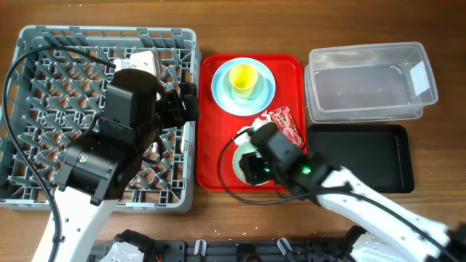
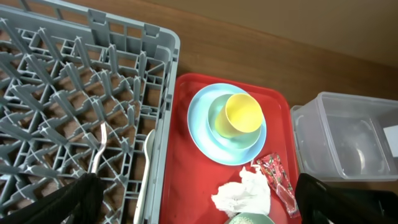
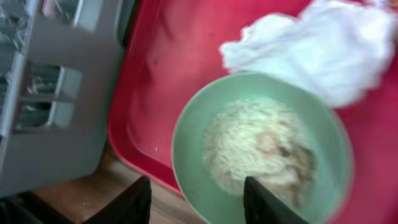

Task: Sort waste into correct bins and load items into the dishwasher rack
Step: 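Reach the right gripper to the green rice bowl and grasp its rim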

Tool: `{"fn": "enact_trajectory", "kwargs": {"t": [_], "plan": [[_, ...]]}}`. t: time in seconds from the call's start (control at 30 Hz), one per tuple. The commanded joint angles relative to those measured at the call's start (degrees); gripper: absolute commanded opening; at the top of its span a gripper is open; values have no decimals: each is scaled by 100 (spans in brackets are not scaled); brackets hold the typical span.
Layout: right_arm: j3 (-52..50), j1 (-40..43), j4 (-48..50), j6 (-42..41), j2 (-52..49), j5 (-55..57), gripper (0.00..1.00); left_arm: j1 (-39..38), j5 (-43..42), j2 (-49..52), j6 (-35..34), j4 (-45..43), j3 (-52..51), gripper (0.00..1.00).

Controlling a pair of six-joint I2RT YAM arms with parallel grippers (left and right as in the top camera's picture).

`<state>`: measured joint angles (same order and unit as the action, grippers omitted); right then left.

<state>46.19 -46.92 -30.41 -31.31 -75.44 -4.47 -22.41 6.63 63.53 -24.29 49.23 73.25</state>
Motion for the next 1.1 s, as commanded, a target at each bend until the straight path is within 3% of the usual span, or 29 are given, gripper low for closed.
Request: {"fn": "enact_trajectory", "kwargs": {"t": [0.0, 0.27, 0.47, 0.57, 0.73, 1.07], "plan": [[-50, -326, 267, -57, -752, 284, 50, 24, -39, -20, -35, -15, 37, 100], [50, -337, 328, 855, -841, -278, 49, 24, -39, -20, -35, -15, 37, 100], [17, -339, 378, 883, -1172, 304, 49, 24, -39, -20, -33, -15, 37, 100], [20, -337, 389, 885, -1246, 393, 38, 24, -39, -20, -35, -15, 37, 100], [26, -330, -31, 863, -1241, 1167, 35, 24, -39, -20, -35, -15, 37, 100], [92, -328, 299, 876, -1331, 592, 35, 24, -39, -20, -35, -15, 37, 100]]}}
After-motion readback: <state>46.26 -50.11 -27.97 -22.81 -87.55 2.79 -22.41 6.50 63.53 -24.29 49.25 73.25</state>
